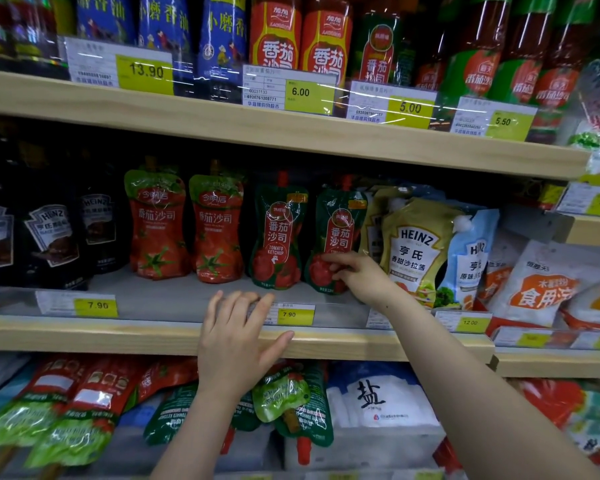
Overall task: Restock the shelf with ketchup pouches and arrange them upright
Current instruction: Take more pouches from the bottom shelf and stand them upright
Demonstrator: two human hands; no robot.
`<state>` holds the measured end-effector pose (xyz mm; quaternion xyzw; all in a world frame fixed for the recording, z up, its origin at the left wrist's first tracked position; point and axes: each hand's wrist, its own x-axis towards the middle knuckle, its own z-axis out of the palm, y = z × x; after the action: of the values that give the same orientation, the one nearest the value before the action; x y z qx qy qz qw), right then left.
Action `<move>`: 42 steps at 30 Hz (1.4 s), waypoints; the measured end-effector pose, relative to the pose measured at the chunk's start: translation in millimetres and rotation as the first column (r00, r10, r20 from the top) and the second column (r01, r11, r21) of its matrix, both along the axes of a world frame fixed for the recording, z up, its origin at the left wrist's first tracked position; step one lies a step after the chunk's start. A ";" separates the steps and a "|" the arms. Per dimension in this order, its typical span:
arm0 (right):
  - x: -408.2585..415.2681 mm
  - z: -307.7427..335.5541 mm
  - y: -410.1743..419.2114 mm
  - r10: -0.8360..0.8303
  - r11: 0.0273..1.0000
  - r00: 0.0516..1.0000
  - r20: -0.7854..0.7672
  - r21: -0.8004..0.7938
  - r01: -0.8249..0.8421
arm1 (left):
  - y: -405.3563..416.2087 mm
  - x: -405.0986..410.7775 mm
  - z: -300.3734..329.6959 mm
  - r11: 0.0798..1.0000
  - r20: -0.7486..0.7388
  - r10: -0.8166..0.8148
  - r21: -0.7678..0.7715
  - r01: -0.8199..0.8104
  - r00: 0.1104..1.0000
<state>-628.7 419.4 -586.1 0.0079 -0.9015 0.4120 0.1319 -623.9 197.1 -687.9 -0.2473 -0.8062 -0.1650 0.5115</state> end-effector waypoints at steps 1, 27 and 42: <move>0.3 0.0 0.4 0.001 1.000 1.000 0.006 0.000 -0.001 | -0.2 0.1 0.1 1.000 0.003 0.001 -0.001 -0.001 1.000; 108.4 -63.2 16.1 0.063 0.840 0.911 -0.408 0.514 0.172 | -39.0 58.1 -63.7 0.668 0.492 0.001 -0.648 0.366 0.870; 112.0 -62.3 20.9 0.079 0.875 0.927 -0.365 0.472 0.111 | 24.7 64.6 -71.4 0.732 0.270 -0.120 -0.626 0.269 0.955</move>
<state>-516.8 440.3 -648.4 0.1111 -0.9339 0.1631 0.2983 -559.3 221.8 -759.3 -0.4753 -0.8315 0.0501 0.2833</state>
